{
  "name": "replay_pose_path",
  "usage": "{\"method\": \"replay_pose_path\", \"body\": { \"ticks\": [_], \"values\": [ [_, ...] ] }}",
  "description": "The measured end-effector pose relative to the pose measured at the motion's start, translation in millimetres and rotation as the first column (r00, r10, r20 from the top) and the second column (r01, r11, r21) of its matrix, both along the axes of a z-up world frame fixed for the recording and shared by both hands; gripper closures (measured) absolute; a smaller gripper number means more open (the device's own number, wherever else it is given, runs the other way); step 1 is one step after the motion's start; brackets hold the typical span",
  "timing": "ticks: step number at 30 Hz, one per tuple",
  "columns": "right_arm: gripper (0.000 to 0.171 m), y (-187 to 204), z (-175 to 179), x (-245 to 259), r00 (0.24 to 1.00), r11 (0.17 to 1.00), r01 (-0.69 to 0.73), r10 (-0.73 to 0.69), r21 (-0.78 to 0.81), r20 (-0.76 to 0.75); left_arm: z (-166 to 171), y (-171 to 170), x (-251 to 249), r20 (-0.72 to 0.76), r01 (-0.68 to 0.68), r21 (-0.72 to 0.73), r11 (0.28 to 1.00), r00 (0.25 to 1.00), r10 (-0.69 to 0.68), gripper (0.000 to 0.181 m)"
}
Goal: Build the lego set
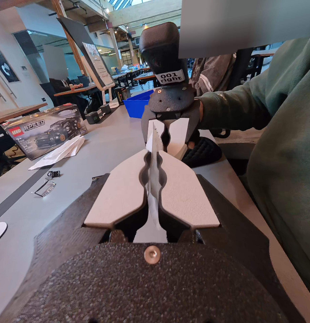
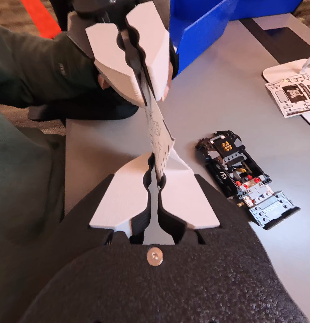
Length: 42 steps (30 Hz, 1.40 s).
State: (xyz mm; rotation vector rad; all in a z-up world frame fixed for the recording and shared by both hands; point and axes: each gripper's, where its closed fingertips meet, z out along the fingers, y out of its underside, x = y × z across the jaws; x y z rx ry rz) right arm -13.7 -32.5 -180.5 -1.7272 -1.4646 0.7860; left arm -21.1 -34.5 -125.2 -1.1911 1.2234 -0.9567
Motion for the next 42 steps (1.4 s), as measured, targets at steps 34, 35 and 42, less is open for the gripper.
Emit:
{"method": "replay_pose_path", "body": {
  "ticks": [34,35,42],
  "values": [
    [0.17,-19,59,19,0.846,0.881,-0.247,-0.007,-0.404,-0.533,16,-10,-20,0.098,0.109,0.019,0.994,0.989,-0.11,0.181],
    [0.171,-17,60,20,0.83,0.855,-0.263,-0.036,-0.447,-0.556,16,-10,-20,0.101,0.106,0.022,0.994,0.989,-0.108,0.181],
    [0.171,-3,50,21,0.803,0.759,-0.249,-0.186,-0.602,-0.567,18,-16,-20,0.105,0.134,0.037,0.99,0.985,-0.137,0.181]
  ]
}}
